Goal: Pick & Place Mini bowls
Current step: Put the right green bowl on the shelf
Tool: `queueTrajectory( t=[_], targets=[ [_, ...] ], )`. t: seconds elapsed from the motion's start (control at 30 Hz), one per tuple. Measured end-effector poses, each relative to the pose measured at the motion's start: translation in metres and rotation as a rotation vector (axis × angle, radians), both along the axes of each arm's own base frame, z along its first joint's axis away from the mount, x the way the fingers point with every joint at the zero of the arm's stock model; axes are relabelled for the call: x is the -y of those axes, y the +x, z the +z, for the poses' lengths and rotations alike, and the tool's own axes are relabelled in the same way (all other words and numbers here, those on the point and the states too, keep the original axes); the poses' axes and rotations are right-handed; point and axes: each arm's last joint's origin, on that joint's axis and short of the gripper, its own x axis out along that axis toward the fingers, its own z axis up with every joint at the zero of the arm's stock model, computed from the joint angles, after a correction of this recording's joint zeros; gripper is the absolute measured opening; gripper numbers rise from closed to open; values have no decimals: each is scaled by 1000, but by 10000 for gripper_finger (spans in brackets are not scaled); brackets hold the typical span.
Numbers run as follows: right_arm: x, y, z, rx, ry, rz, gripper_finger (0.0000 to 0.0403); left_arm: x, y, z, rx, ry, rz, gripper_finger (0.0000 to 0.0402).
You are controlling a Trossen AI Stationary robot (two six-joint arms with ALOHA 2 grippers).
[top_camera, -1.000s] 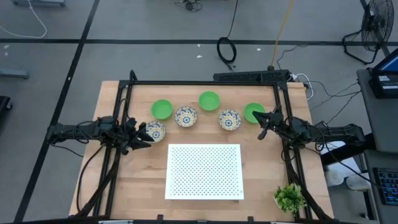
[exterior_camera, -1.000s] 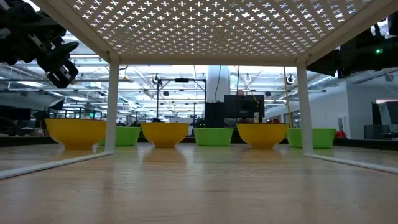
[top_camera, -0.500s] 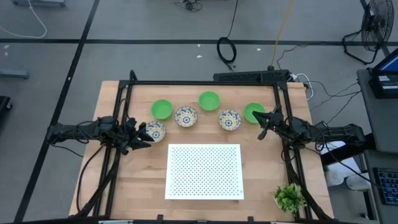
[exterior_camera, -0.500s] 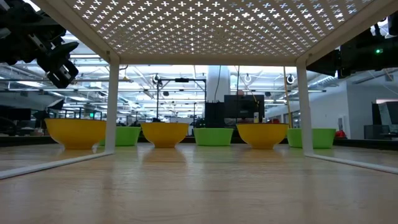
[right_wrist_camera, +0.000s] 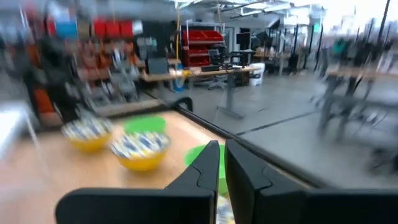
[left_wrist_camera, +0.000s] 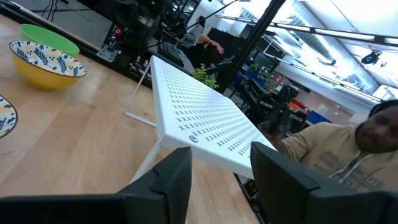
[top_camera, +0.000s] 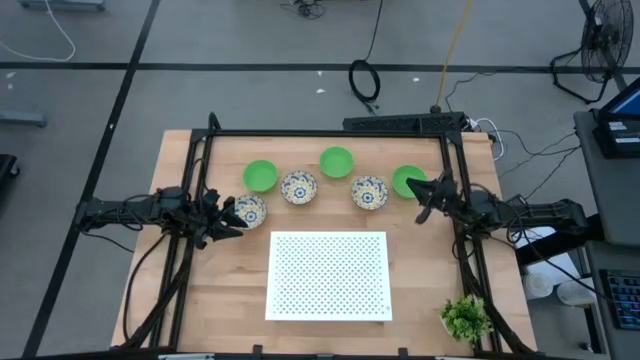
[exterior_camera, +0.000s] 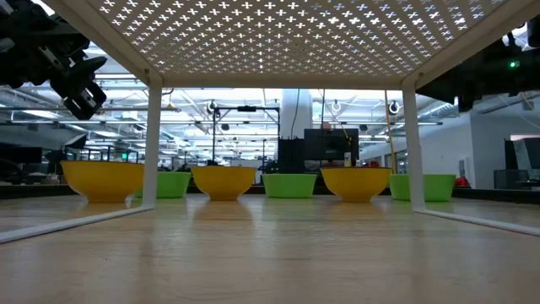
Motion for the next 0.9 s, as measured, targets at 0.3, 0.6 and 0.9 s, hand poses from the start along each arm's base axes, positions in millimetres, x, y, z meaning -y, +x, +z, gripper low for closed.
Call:
queueTrajectory(
  t=[0.3,0.6,0.9],
  targets=[
    [0,0,-1,351,595,58,16,0,0,0,0,0,0,166],
    [-2,1,0,323,556,112,16,0,0,0,0,0,0,166],
    [2,-4,14,357,313,-43,16,0,0,0,1,0,0,166]
  ],
)
